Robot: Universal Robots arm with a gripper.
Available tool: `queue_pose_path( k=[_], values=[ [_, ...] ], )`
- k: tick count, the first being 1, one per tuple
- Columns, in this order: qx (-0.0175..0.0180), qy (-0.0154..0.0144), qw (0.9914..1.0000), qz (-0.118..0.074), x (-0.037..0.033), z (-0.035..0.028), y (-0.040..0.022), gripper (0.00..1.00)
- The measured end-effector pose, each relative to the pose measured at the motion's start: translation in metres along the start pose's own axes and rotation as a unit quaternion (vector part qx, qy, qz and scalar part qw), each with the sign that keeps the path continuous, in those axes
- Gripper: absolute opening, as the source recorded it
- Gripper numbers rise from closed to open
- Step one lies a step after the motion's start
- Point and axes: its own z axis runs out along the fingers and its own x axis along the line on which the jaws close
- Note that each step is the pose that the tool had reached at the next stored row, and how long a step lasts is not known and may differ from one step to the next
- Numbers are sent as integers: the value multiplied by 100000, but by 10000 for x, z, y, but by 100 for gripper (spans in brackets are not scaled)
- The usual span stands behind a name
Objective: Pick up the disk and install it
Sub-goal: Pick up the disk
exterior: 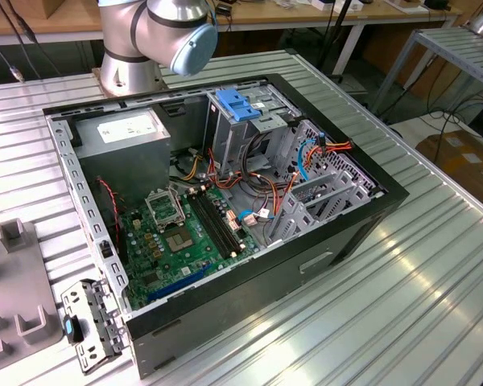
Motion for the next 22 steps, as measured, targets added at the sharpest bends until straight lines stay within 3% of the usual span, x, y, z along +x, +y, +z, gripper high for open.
queue_pose_path(
  k=[22],
  values=[
    [-2, 1, 100000, 1, 3, 14, -383, 37]
  ],
)
